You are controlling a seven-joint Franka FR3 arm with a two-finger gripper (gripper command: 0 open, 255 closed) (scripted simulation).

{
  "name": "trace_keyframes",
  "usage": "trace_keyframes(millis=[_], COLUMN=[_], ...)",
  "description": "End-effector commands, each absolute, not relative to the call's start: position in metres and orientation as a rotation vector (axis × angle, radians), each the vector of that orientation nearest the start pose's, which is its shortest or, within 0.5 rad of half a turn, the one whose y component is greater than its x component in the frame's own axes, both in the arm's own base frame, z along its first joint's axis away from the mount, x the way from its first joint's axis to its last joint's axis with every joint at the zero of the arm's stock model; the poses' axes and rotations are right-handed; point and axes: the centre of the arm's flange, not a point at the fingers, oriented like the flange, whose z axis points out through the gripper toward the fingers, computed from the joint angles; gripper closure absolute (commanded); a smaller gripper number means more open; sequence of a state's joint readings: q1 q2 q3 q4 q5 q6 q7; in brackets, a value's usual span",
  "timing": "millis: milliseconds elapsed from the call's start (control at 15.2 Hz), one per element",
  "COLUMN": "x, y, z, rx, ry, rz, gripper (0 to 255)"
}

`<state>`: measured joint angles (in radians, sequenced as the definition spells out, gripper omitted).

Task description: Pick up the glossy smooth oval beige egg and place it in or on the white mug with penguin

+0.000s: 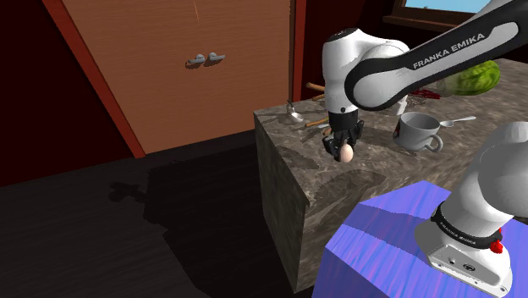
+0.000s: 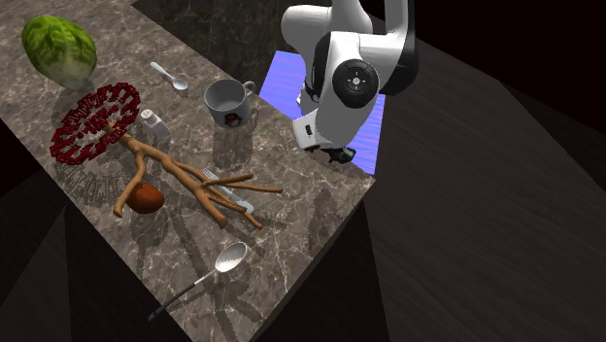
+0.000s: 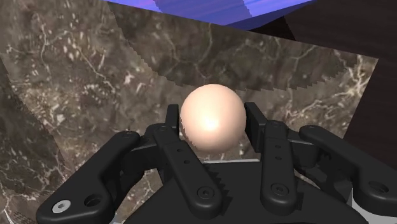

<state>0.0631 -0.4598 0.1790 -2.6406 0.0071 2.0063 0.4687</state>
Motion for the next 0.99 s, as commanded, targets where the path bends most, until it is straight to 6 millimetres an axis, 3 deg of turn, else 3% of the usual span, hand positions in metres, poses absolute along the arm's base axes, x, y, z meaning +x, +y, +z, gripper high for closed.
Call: trace_keyframes(millis=[0, 924], x=[0.352, 0.352], y=[0.085, 0.085], z=[0.389, 0.463], rx=[-3.236, -3.236], ry=[0.416, 0.416], rz=[0.238, 0.238], gripper=[255, 255])
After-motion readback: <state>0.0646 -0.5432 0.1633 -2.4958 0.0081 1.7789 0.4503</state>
